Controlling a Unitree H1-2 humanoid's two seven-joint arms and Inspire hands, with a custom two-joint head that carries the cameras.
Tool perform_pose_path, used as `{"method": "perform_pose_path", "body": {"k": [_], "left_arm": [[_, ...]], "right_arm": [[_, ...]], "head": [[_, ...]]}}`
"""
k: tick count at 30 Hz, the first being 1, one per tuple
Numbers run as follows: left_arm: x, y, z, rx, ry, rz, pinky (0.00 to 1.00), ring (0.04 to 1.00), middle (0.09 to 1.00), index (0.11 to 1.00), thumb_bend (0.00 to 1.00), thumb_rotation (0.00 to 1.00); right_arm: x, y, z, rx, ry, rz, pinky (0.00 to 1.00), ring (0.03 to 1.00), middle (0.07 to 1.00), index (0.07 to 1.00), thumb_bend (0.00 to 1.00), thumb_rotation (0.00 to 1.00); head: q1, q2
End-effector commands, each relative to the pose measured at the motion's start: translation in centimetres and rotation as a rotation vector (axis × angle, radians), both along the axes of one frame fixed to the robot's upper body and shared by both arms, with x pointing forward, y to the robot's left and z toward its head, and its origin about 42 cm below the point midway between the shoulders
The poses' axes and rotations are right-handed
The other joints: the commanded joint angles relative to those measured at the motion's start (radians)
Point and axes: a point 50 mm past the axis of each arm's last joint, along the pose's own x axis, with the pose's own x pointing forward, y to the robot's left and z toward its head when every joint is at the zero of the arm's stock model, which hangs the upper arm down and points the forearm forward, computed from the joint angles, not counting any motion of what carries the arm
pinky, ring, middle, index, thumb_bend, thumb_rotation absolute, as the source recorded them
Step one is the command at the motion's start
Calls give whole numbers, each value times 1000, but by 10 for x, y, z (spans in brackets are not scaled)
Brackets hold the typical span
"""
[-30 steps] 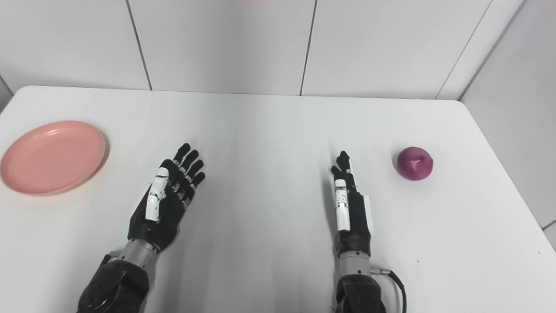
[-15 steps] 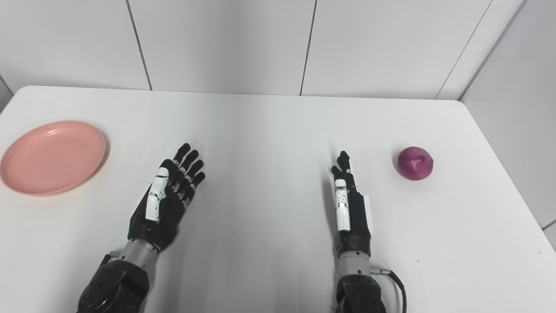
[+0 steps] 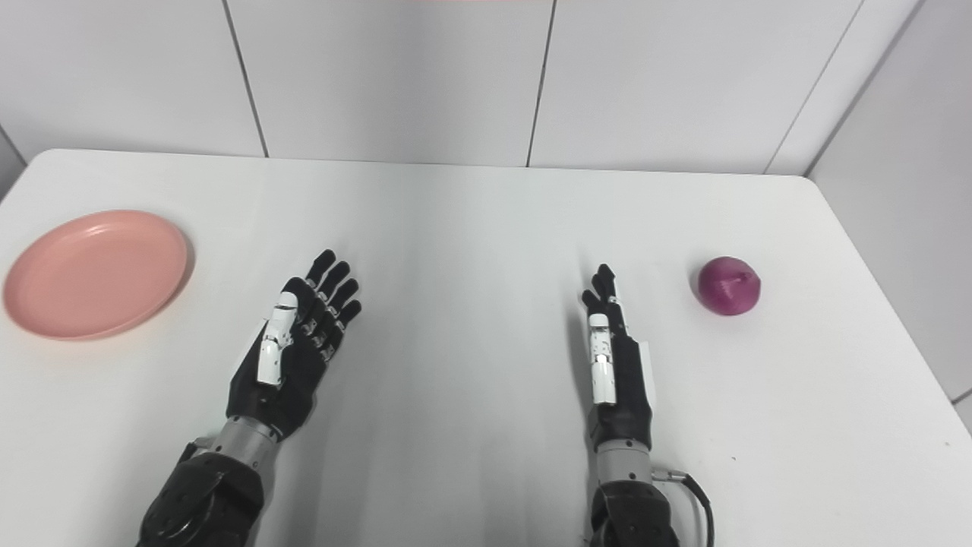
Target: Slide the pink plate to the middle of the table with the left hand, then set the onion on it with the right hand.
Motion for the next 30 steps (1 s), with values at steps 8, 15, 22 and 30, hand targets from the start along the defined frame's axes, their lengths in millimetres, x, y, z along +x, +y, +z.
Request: {"method": "perform_pose_path", "body": {"k": [8, 15, 22, 30], "left_arm": [[-2, -26, -14, -8, 62, -5, 1000, 1000, 1000, 1000, 443, 1000], [3, -43, -19, -14, 60, 2, 997, 988, 1000, 994, 436, 1000], [7, -59, -24, 0, 75, 6, 984, 987, 1000, 999, 441, 1000], [16, -73, -33, -1, 79, 3, 970, 984, 1000, 998, 428, 1000]], "right_arm": [[-1, -21, -6, -25, -34, 13, 1000, 969, 985, 999, 187, 1000], [3, -32, -10, -3, -25, 18, 1000, 995, 1000, 1000, 182, 1000], [6, -41, -14, 24, -6, 26, 1000, 1000, 1000, 1000, 194, 1000], [15, -50, -26, 24, -16, 6, 987, 948, 963, 957, 416, 998]], "head": [[148, -46], [262, -104], [365, -164], [472, -237]]}}
